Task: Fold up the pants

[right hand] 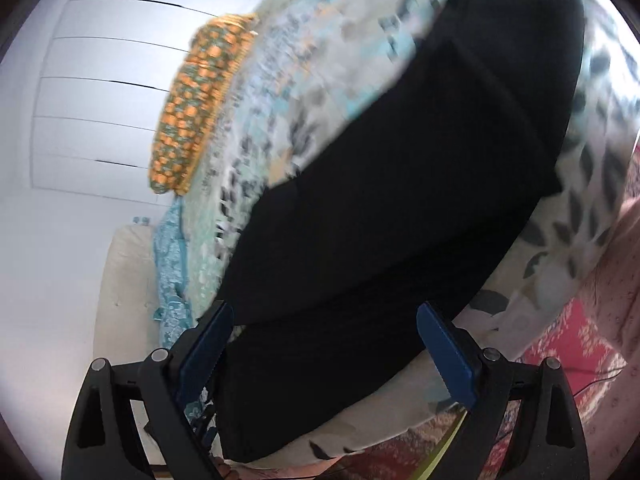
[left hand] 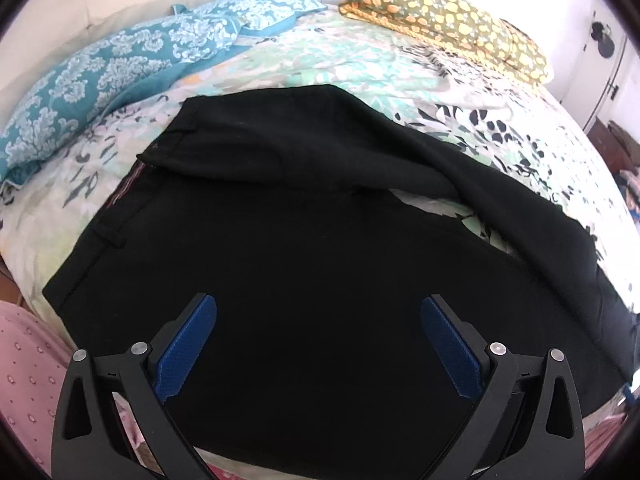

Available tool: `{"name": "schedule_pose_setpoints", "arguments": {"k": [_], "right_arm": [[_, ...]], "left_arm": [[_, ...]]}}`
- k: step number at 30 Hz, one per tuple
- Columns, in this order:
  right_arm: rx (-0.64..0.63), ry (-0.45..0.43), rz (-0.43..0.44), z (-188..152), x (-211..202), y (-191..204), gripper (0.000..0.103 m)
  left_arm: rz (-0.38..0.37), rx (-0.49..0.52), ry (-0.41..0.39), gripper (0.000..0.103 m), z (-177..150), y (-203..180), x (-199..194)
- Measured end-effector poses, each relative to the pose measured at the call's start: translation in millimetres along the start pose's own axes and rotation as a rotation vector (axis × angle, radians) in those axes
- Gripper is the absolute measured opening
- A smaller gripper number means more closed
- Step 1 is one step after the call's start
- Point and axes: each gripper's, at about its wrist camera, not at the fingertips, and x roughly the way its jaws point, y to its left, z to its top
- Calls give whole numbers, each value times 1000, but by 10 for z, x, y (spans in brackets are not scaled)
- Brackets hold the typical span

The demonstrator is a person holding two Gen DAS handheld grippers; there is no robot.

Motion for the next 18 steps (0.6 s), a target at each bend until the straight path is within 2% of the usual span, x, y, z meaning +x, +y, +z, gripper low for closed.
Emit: {"name": "schedule_pose_setpoints", "arguments": {"k": [4,8,15,18], "right_arm": [[10,-71,-39,156,85,-82,93],[-35,-127,-94,346,37,-34,93],[-147,-136,-160,302,48,-24,93],[-135,-160,-152,321,23,-74,92]], "left_arm": [[36,38,-9,102,-42,4,55],[44,3,29,102,-43,33,158],[37,21,34,102,-65,-63,256],[44,40,42,102,-67,-97,314]]}}
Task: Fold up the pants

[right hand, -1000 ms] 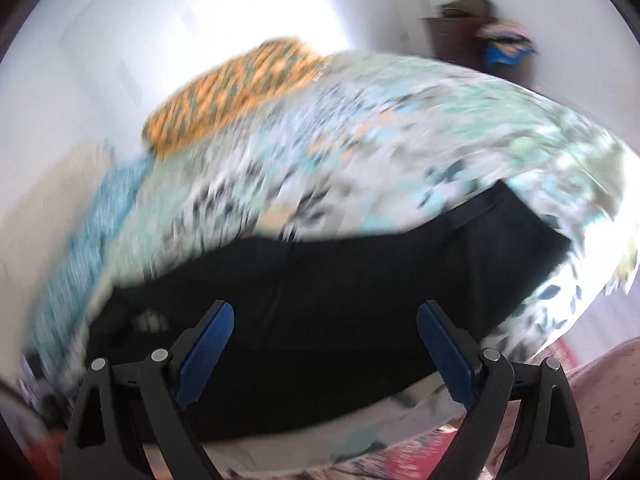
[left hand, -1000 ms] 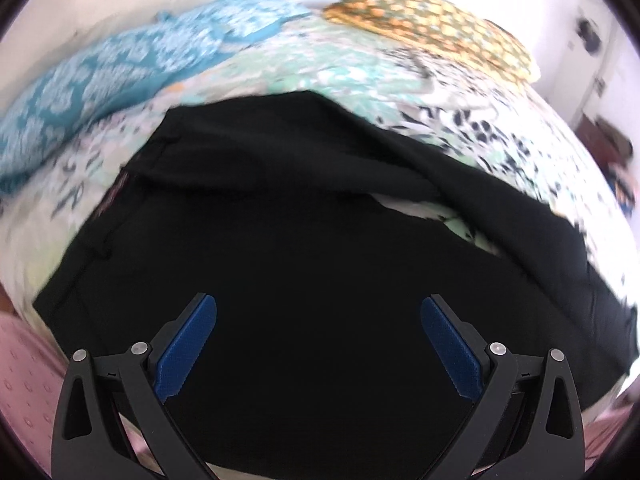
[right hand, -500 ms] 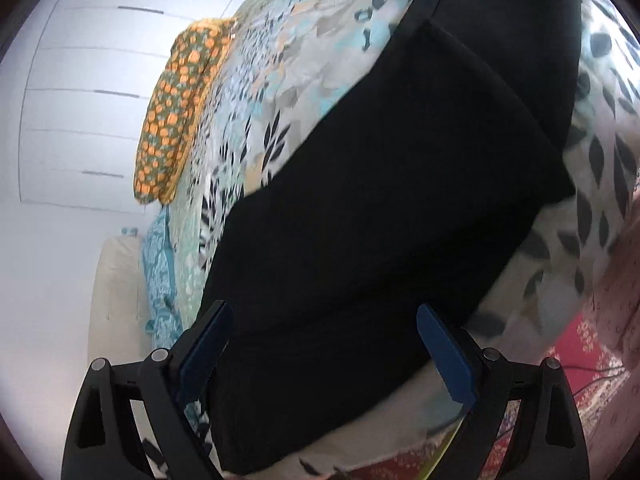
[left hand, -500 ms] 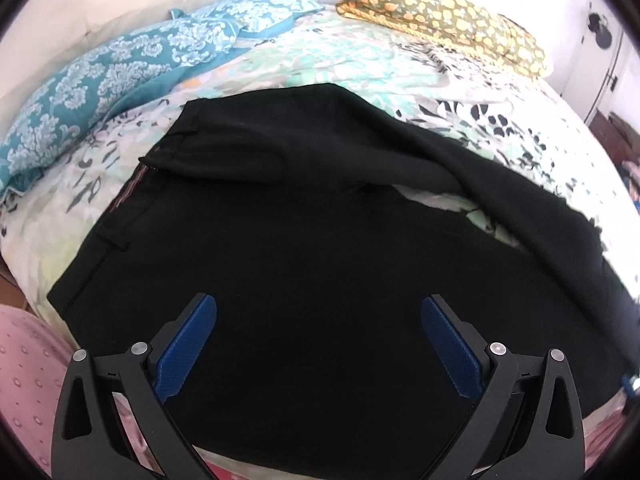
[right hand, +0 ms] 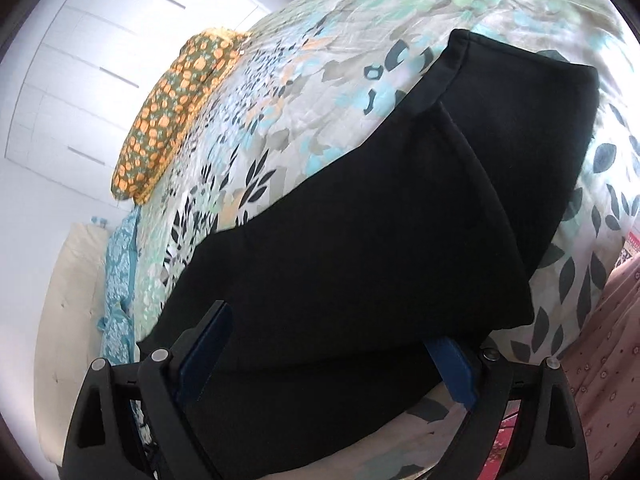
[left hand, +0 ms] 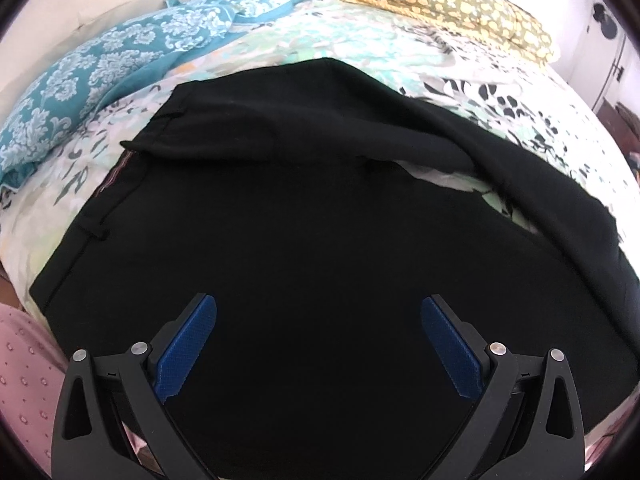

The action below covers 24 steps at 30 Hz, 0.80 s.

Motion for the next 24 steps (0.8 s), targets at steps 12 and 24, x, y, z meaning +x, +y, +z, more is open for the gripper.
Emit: {"name": "schedule_pose_setpoints", "arguments": {"k": [12,24], "right_arm": [[-12,-14,-33,27,27,-46,76],[-124,3,-128,51,29,45,9]], "left_arm": [[14,34,42,102,-53,-60,130],[-134,4,120,102,132,-44,130]]}}
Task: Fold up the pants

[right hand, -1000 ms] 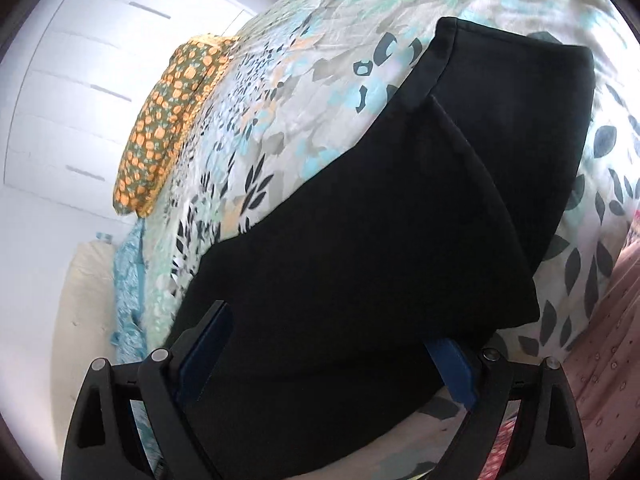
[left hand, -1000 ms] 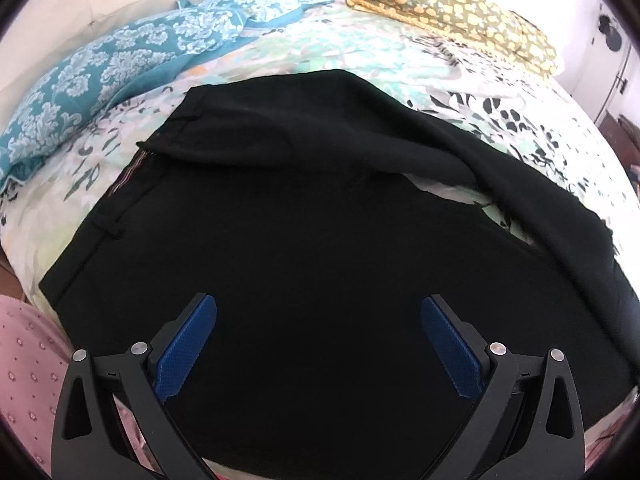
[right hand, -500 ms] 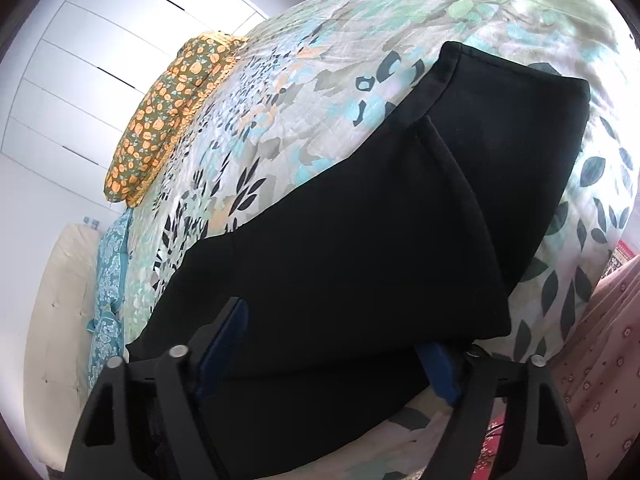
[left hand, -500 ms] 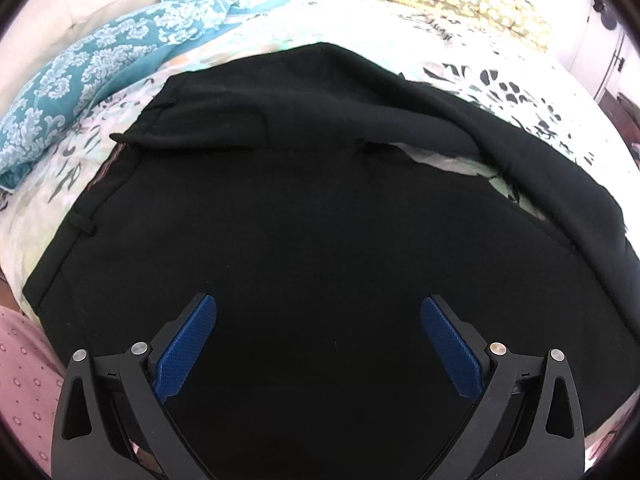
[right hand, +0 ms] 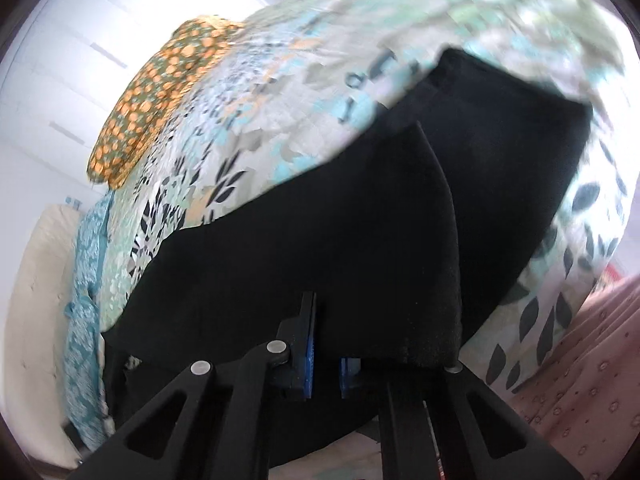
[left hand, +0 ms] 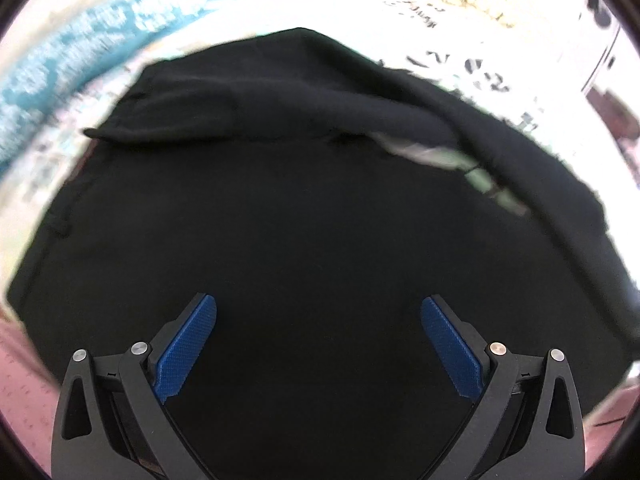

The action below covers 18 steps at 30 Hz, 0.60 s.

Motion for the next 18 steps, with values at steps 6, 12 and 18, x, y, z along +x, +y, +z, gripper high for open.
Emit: {"name": "schedule_pose_setpoints", "arguments": {"k": [6,12,18], "right_arm": [[-120,-92,52,44,-315,258,9],[-191,-148,135,101,-647,491,8],[-267,-191,199,177,-975,646,8]], "left_arm": [[-137,-63,5,102,781,41,-6],[-210,-189,60,102,1610,56,292],[-157,-313,124,102,1939,139,674]]}}
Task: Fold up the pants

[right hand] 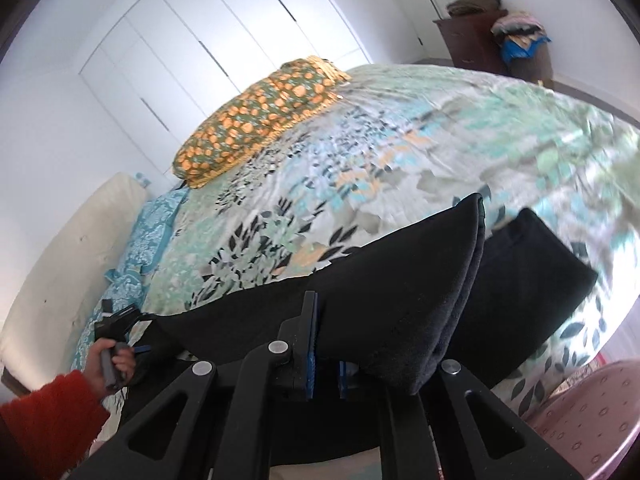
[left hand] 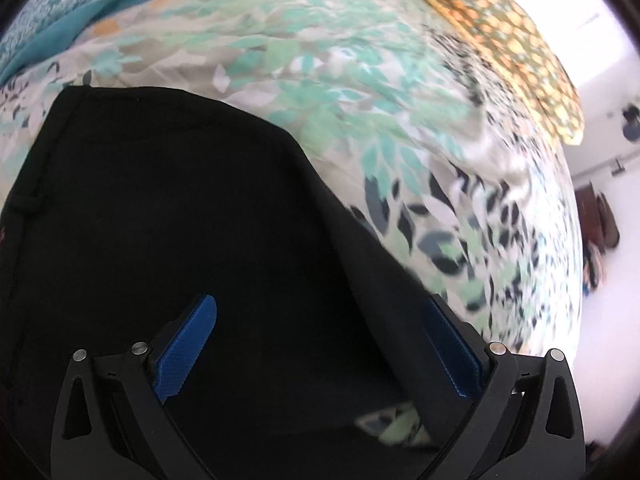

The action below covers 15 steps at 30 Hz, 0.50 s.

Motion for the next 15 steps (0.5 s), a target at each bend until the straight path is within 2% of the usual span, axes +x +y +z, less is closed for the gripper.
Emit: {"name": "schedule_pose_setpoints", "arguments": {"k": [2,4,6,7,8,9,10,11,13,15], "right_arm": [[-32,1,25,38,-58,43,8],[-69,2,74,81,-145,73,8],[-98,-5,117,116,-239,83,8],[-110,-12,137,140,-293,80,8],[-120,-17,152,170,-351,68,8],[-123,-18,161,203,-397,44,8],[-119,-17,163,242,-428,7,8],[-112,-13,148,290,-434,-39,8],[-93,20,85,412,-318,-191,8],[-69,36,54,568,-123,-333,8]], "left_arm": [[7,-15,-3,101,60,-21,46],[8,-23,-1,97,112,-49,86],[3,-35,23,71,159,-63,150],[-11,-45,43,65,163,-48,185],[-30,-60,61,52,163,-40,219],[-43,-72,68,24,155,-34,231],[-56,-76,67,8,139,-17,222],[-70,-78,60,5,124,-27,189],[-100,-58,11,5,108,-89,14],[-126,-12,-50,5,110,-207,-300]]}}
